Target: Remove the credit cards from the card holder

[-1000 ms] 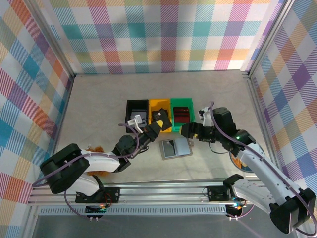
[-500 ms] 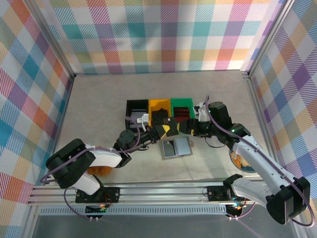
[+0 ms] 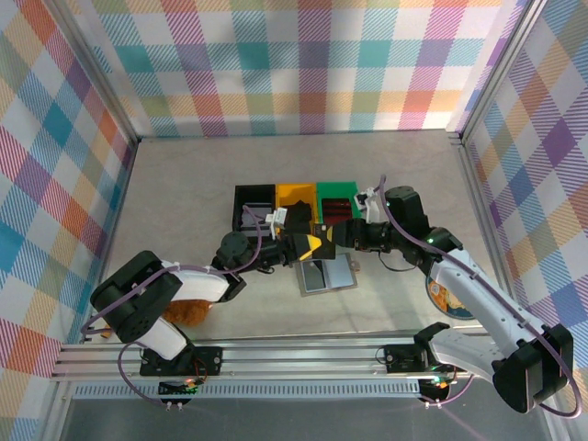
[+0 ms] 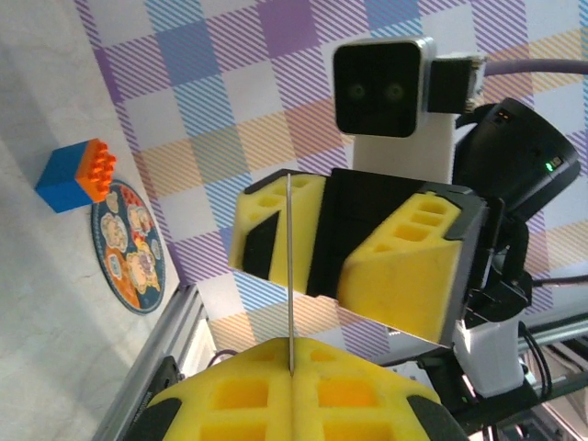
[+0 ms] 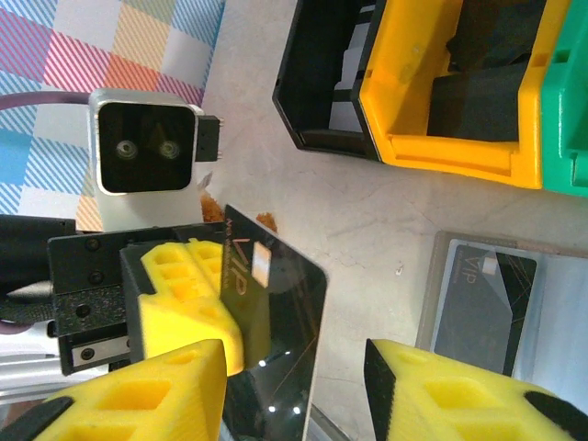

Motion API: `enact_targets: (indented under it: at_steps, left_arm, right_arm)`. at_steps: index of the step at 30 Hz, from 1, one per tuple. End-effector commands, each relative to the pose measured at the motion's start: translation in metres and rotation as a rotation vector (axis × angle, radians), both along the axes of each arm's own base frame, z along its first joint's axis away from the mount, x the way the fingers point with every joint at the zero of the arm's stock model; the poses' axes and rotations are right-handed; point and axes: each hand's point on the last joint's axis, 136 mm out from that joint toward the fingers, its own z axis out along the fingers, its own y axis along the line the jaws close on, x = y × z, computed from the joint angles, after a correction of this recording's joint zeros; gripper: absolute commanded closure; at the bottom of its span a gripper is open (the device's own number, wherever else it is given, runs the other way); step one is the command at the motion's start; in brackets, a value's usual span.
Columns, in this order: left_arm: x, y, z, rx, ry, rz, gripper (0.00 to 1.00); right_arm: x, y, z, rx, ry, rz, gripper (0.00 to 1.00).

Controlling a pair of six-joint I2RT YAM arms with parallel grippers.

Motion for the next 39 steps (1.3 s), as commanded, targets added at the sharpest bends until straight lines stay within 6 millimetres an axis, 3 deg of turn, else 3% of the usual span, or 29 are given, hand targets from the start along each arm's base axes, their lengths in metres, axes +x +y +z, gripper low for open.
enact_targets:
  at_steps: [1, 6, 12, 15, 17, 20, 24, 26, 29, 31, 33, 35, 39]
  left_arm:
    - [-0.006, 0.002, 0.022, -0.05, -0.062, -0.041, 1.0]
    - [-0.009, -0.001, 0.017, -0.042, -0.052, -0.053, 1.0]
    - [-0.008, -0.001, 0.02, -0.046, -0.057, -0.053, 1.0]
    - [-0.008, -0.002, 0.02, -0.046, -0.054, -0.057, 0.93]
    - [-0.007, -0.002, 0.02, -0.046, -0.054, -0.061, 0.87]
    - [-0.008, -0.001, 0.023, -0.048, -0.06, -0.068, 0.58]
    - [-0.011, 0.007, 0.024, -0.037, -0.074, -0.085, 0.53]
    - [-0.014, 0.011, 0.016, -0.005, -0.075, -0.093, 0.46]
    - [-0.021, 0.012, -0.005, 0.111, -0.092, -0.107, 0.44]
    - [-0.025, 0.014, -0.019, 0.22, -0.132, -0.099, 0.44]
    - [-0.035, 0.016, -0.024, 0.34, -0.226, -0.094, 0.42]
    - [-0.042, 0.017, -0.017, 0.431, -0.375, -0.055, 0.39]
    - [-0.045, 0.022, -0.008, 0.504, -0.528, 0.03, 0.38]
  right_arm:
    - [0.003, 0.0, -0.004, -0.003, -0.018, 0.005, 0.55]
    - [0.0, 0.008, 0.003, 0.061, -0.01, 0.038, 0.64]
    - [-0.006, 0.007, 0.009, 0.093, -0.035, 0.042, 0.86]
    - [-0.008, 0.008, 0.006, 0.095, -0.01, 0.05, 1.0]
    - [-0.009, 0.006, 0.002, 0.082, -0.001, 0.039, 1.0]
    - [-0.005, -0.003, -0.001, 0.036, 0.004, -0.021, 1.0]
    - [0.009, -0.033, -0.007, -0.102, 0.069, -0.232, 1.0]
    - [0.014, -0.071, -0.012, -0.238, 0.156, -0.463, 1.0]
    - [0.01, -0.116, -0.003, -0.39, 0.236, -0.699, 1.0]
    - [0.009, -0.128, 0.011, -0.427, 0.249, -0.769, 1.0]
    - [0.007, -0.132, 0.015, -0.423, 0.302, -0.825, 1.0]
    - [0.006, -0.13, 0.015, -0.418, 0.357, -0.853, 1.0]
    - [0.015, -0.11, 0.017, -0.392, 0.423, -0.805, 1.0]
